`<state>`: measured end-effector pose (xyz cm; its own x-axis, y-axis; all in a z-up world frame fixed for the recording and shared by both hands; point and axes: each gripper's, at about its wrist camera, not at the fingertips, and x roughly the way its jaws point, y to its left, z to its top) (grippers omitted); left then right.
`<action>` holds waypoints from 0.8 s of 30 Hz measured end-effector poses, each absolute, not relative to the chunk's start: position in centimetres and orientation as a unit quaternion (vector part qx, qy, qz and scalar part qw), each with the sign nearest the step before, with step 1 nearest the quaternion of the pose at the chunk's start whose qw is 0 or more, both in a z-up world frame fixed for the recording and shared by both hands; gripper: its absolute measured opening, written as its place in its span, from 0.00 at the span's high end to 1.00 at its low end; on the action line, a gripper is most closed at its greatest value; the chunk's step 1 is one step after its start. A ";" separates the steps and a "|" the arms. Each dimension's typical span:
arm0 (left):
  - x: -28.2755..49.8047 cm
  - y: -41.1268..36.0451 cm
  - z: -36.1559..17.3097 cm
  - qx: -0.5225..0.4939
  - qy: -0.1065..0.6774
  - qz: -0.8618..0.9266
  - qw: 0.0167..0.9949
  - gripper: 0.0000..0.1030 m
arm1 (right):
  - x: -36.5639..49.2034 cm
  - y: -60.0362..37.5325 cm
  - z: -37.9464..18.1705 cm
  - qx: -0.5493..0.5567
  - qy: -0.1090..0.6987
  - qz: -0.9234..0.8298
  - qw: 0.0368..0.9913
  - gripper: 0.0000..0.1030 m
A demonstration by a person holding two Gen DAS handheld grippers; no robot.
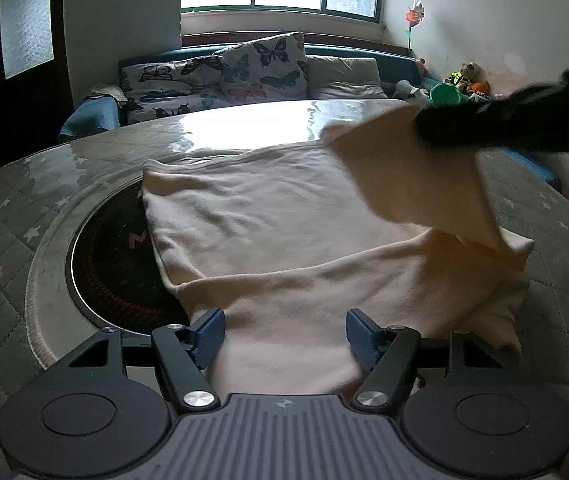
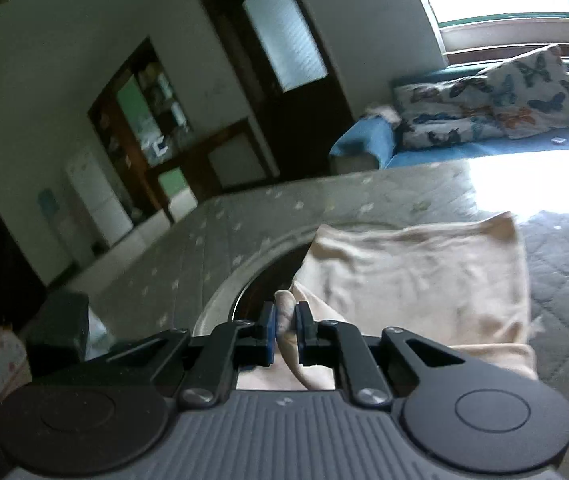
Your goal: Fold clothes
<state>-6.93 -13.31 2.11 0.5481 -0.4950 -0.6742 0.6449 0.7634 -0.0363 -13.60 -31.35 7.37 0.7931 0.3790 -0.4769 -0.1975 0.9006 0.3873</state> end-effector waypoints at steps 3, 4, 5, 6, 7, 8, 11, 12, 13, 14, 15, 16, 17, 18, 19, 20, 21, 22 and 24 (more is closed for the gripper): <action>-6.9 -13.2 2.0 0.107 0.347 -0.325 0.873 0.31 | -13.6 -29.6 6.5 0.147 0.296 0.166 0.929 0.91; -6.9 -13.2 2.0 0.108 0.347 -0.325 0.873 0.30 | -13.6 -29.1 6.2 0.143 0.301 0.170 0.927 0.91; -7.0 -13.1 1.9 0.108 0.347 -0.325 0.873 0.30 | -13.4 -28.9 5.9 0.141 0.306 0.174 0.925 0.91; -7.0 -13.1 1.9 0.109 0.347 -0.325 0.873 0.30 | -13.4 -28.7 5.7 0.142 0.312 0.179 0.922 0.88; -7.1 -13.1 1.9 0.109 0.346 -0.324 0.873 0.30 | -13.3 -28.6 5.5 0.143 0.316 0.184 0.920 0.87; -7.1 -13.1 1.9 0.110 0.346 -0.324 0.873 0.30 | -13.2 -28.4 5.4 0.144 0.320 0.188 0.917 0.87; -7.2 -13.1 1.9 0.112 0.346 -0.324 0.873 0.30 | -13.6 -28.5 5.7 0.140 0.317 0.193 0.918 0.87; -7.2 -13.1 1.9 0.112 0.347 -0.324 0.873 0.30 | -13.8 -28.6 5.8 0.139 0.315 0.195 0.919 0.87; -7.2 -13.1 1.9 0.112 0.347 -0.324 0.873 0.30 | -14.0 -28.9 6.1 0.139 0.312 0.193 0.920 0.87; -7.2 -13.1 1.9 0.112 0.347 -0.324 0.873 0.30 | -14.1 -29.4 6.3 0.138 0.310 0.190 0.921 0.86; -7.2 -13.1 1.9 0.112 0.347 -0.324 0.873 0.30 | -14.1 -29.8 6.5 0.137 0.308 0.187 0.923 0.86; -7.2 -13.1 1.9 0.113 0.347 -0.324 0.873 0.30 | -14.2 -30.3 6.7 0.136 0.307 0.183 0.924 0.85; -7.2 -13.1 1.9 0.113 0.347 -0.324 0.873 0.30 | -14.3 -30.9 6.8 0.132 0.306 0.175 0.926 0.84; -7.2 -13.1 1.9 0.114 0.347 -0.325 0.873 0.30 | -14.5 -31.6 6.8 0.128 0.306 0.168 0.928 0.82; -7.3 -13.1 1.9 0.114 0.347 -0.325 0.872 0.30 | -14.5 -32.2 6.6 0.124 0.308 0.160 0.930 0.81; -7.3 -13.1 1.9 0.114 0.347 -0.325 0.872 0.30 | -14.7 -32.8 6.4 0.122 0.312 0.154 0.929 0.81; -7.3 -13.0 1.9 0.114 0.347 -0.325 0.872 0.30 | -14.8 -33.4 6.2 0.120 0.317 0.147 0.929 0.81; -7.3 -13.0 2.0 0.114 0.347 -0.325 0.872 0.30 | -15.1 -34.2 5.8 0.116 0.325 0.134 0.929 0.81; -7.3 -12.7 2.1 0.113 0.345 -0.322 0.874 0.30 | -15.6 -35.2 5.0 0.100 0.334 0.110 0.931 0.81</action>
